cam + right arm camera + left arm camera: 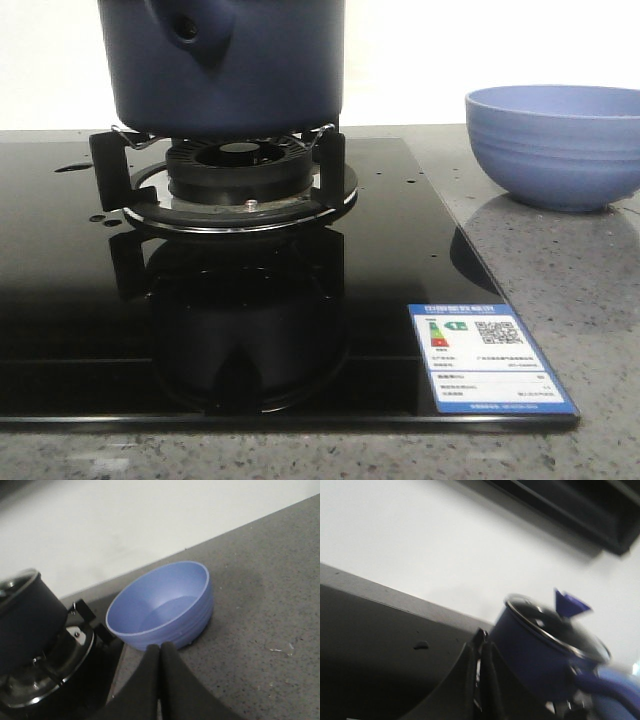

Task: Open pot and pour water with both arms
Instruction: 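Grasp the purple lid knob with the left gripper and lift the lid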

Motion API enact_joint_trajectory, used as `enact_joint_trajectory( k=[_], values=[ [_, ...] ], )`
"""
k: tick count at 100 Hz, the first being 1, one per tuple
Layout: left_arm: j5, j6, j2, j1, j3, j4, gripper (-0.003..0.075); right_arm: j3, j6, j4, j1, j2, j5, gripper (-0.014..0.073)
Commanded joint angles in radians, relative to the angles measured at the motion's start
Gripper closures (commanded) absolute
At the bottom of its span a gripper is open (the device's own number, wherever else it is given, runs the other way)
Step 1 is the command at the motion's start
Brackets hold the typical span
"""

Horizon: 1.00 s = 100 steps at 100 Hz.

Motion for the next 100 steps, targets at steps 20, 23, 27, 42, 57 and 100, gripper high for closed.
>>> enact_joint_trajectory(
  k=[20, 23, 27, 42, 57, 100],
  values=[
    [0.183, 0.226, 0.197, -0.097, -0.247, -0.016, 0.0740, -0.259, -0.171, -0.020, 0.099, 0.237, 0.125, 0.0655],
    [0.183, 0.237, 0.202, -0.123, -0.252, -0.016, 0.0740, -0.267, -0.192, -0.020, 0.110, 0.245, 0.129, 0.0655],
    [0.183, 0.249, 0.209, -0.147, -0.259, -0.016, 0.0738, -0.278, -0.218, -0.020, 0.127, 0.246, 0.139, 0.0653],
    [0.159, 0.253, 0.233, -0.226, -0.268, -0.041, 0.0634, -0.287, -0.248, -0.008, 0.172, 0.249, 0.144, 0.0456],
    [0.108, 0.273, 0.270, -0.261, -0.268, -0.078, 0.0377, -0.288, -0.248, -0.004, 0.182, 0.249, 0.153, 0.0115],
    [0.039, 0.719, 0.520, -0.266, -0.273, -0.538, 0.0282, -0.288, -0.248, 0.024, 0.182, 0.249, 0.155, 0.0081]
  ],
)
